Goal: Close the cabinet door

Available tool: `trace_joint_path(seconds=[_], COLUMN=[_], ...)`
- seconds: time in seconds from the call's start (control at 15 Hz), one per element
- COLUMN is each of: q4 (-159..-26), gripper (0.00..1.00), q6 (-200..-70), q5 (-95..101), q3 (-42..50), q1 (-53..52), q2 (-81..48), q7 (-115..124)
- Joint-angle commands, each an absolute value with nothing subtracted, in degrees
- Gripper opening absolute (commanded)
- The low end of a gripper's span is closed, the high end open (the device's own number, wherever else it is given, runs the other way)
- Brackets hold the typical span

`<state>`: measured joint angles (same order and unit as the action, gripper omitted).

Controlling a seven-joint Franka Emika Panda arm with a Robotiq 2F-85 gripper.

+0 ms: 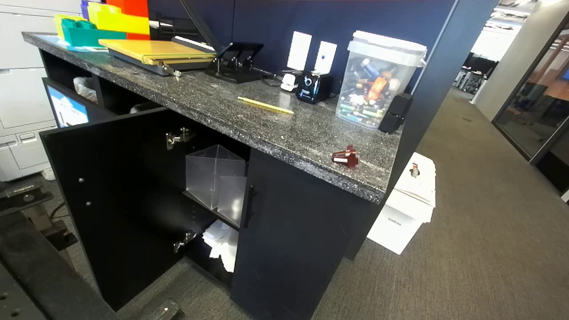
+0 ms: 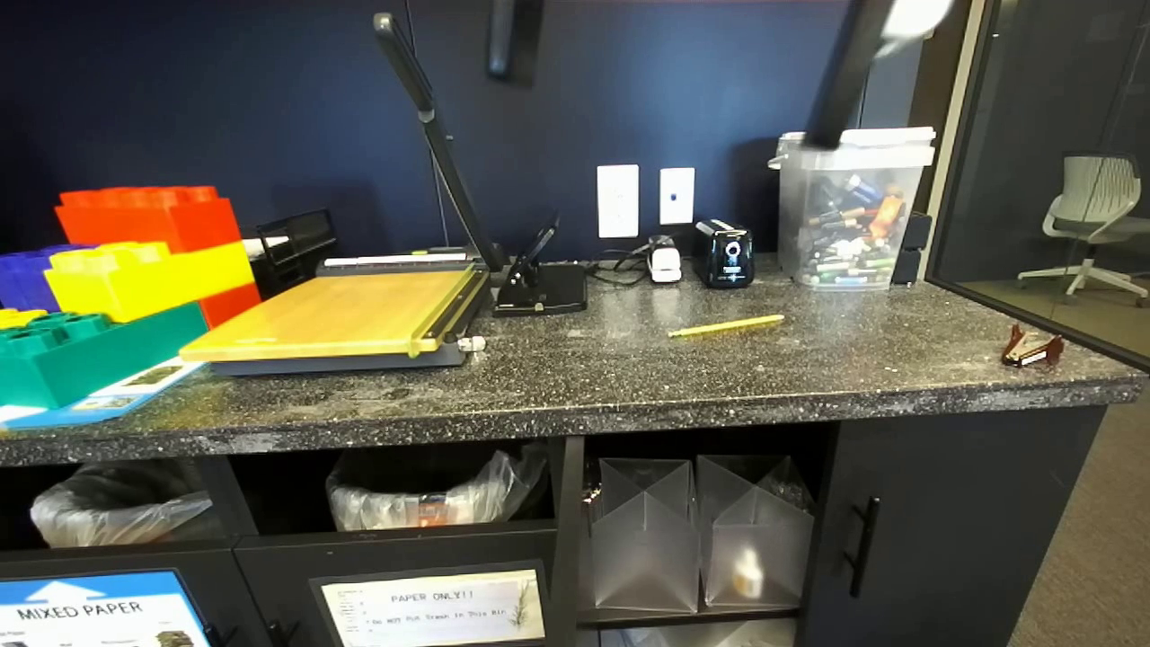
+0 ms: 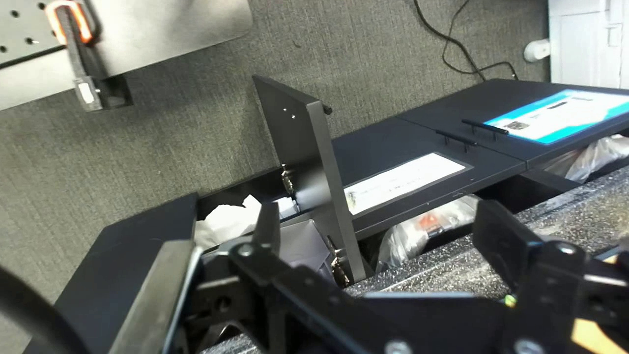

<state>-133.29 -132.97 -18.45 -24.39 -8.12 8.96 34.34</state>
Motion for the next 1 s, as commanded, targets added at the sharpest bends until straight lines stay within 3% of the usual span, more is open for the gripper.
trace_joint_path(seconds=[0.0, 0.53, 0.93], q4=[-126.1, -109.78, -91.4], gripper=[1.0, 1.0, 1.0], q6=[-141.54, -154.3, -154.91], q5=[-16.03, -9.96, -9.8], q3=[-23.6, -15.65, -9.5], q1=[-11.1, -24.2, -32.96], q2=[-6.2, -35.51, -54.1], q7=[39.38, 44.35, 44.87])
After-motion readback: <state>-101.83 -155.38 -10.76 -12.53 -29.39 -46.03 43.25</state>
